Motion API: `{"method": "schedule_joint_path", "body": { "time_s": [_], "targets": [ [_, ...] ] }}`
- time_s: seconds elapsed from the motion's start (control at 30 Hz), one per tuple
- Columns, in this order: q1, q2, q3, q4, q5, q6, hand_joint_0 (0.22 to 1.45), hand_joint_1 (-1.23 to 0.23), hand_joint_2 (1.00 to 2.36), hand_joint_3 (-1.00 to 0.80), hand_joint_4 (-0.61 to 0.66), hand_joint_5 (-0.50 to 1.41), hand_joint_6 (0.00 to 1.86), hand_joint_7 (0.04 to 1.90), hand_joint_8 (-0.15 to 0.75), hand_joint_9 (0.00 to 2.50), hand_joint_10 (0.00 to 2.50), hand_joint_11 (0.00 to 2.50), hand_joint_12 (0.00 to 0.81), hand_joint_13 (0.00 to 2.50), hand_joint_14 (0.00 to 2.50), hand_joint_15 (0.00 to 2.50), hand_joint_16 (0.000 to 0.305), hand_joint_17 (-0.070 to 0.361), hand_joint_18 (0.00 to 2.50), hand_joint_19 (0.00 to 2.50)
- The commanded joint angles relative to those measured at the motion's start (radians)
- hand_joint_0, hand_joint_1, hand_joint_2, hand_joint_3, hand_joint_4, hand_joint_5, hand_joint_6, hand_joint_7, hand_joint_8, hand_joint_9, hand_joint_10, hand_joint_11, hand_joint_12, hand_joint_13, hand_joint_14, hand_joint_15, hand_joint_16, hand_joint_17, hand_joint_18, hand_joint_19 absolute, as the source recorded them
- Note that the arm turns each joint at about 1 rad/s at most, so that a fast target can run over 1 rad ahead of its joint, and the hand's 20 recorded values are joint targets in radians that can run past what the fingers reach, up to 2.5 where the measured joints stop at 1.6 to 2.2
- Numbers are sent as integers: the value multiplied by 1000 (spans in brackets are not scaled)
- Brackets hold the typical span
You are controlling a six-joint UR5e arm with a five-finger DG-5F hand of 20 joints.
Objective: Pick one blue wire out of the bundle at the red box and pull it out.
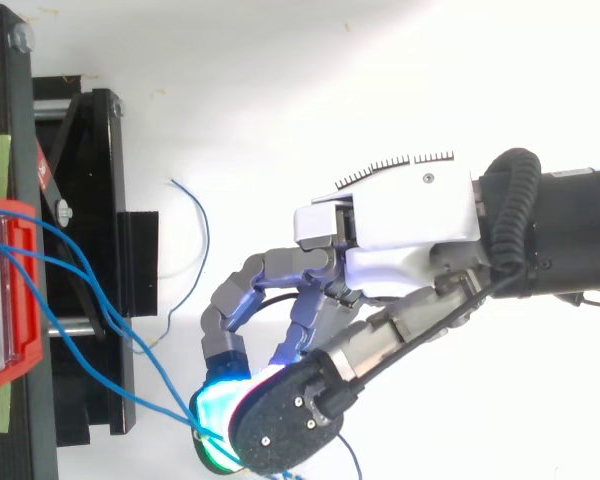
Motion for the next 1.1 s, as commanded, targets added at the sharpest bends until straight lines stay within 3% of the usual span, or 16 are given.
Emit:
{"method": "schedule_joint_path", "body": {
  "time_s": [0.0, 0.27, 0.73, 1.07],
  "targets": [
    [0, 0, 0, -1, -1, -1, 469, -650, 1000, -500, 98, -114, 838, 986, 348, 986, 4, 192, 430, 807, 8, 278, 54, 122, 740, 319],
    [-2, 0, 0, -5, -7, -1, 559, -835, 1002, -475, 129, -144, 907, 1086, 330, 935, 5, 282, 410, 781, 9, 282, 48, 109, 710, 305],
    [3, 0, 0, -8, -9, 0, 610, -817, 1002, -473, 147, -161, 942, 952, 336, 881, 8, 324, 406, 771, 9, 284, 48, 108, 726, 300],
    [3, 0, 0, -8, -11, 0, 669, -799, 1014, -179, 22, -163, 975, 1064, 345, 887, 6, 349, 410, 779, 10, 280, 49, 110, 740, 299]
  ]
}}
